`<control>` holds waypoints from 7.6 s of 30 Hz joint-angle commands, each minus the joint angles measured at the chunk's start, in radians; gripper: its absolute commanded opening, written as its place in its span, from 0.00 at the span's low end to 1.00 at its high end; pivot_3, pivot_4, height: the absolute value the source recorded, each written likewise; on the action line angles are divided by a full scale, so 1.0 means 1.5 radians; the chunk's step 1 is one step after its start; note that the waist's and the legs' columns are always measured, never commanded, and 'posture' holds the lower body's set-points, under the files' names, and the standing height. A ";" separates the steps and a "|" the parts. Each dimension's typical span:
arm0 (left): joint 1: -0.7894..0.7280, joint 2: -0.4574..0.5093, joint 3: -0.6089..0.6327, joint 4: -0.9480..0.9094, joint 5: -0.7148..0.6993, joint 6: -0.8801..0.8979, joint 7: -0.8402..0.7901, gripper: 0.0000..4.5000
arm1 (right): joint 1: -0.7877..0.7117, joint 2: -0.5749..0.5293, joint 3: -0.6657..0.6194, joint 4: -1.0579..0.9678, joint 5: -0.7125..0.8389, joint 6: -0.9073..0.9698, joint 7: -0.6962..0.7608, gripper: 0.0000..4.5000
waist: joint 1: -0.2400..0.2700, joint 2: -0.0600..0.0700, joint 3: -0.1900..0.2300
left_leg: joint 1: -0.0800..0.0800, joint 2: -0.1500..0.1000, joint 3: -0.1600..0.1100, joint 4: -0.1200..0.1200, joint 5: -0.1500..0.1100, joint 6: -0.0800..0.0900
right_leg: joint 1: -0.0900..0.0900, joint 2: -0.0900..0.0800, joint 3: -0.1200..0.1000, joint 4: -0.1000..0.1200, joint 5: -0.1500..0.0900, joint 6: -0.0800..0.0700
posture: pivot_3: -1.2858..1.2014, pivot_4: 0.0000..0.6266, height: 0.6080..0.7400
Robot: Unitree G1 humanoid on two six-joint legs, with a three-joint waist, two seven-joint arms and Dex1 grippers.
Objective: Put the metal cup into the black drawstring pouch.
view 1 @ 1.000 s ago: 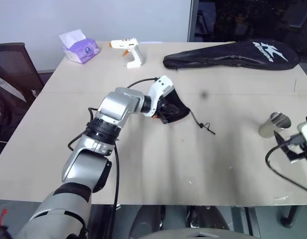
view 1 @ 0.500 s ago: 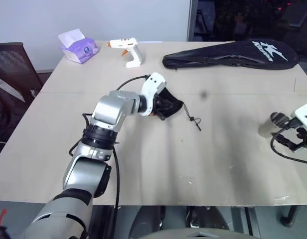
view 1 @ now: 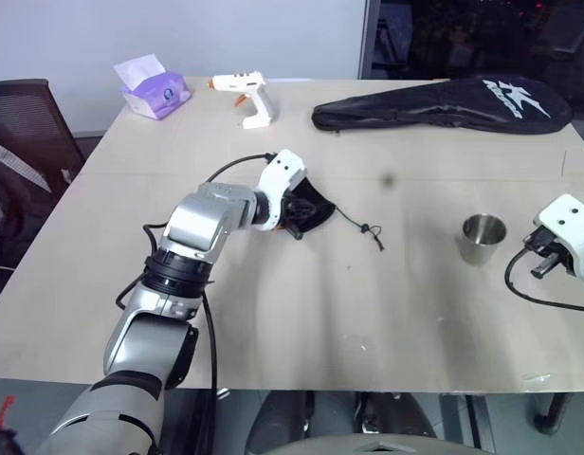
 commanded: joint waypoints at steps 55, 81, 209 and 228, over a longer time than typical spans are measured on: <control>0.082 0.112 -0.032 -0.001 0.049 -0.279 -0.172 0.43 | -0.182 0.182 0.037 -0.328 0.200 0.316 -0.130 0.00 | -0.002 -0.001 0.000 | -0.001 0.000 -0.001 0.000 0.000 0.000 | 0.000 -0.001 -0.001 -0.001 0.000 0.000 | 0.52 0.24 1.00; -0.098 -0.082 0.061 0.147 -0.010 -0.003 -0.104 0.01 | -0.249 0.630 0.034 -0.340 0.285 0.280 -0.287 0.00 | -0.004 -0.001 0.001 | -0.006 -0.002 -0.003 0.003 0.000 0.000 | -0.005 0.000 -0.002 0.002 0.000 0.000 | 0.52 0.24 1.00; -0.150 -0.103 0.204 0.128 -0.182 0.222 0.053 0.00 | -0.478 0.792 0.287 0.543 -0.099 -0.524 -0.147 0.44 | -0.038 -0.002 0.001 | -0.002 -0.003 -0.001 -0.002 0.004 -0.006 | -0.013 0.001 0.008 0.012 0.001 -0.001 | 0.52 0.24 1.00; -0.225 -0.047 0.150 0.332 -0.104 -0.026 -0.104 0.00 | -0.285 0.587 0.273 0.039 -0.092 -0.143 -0.173 0.91 | -0.035 -0.002 0.001 | -0.011 -0.004 -0.001 0.000 0.004 -0.006 | -0.021 0.001 0.008 0.012 0.001 -0.001 | 0.52 0.24 1.00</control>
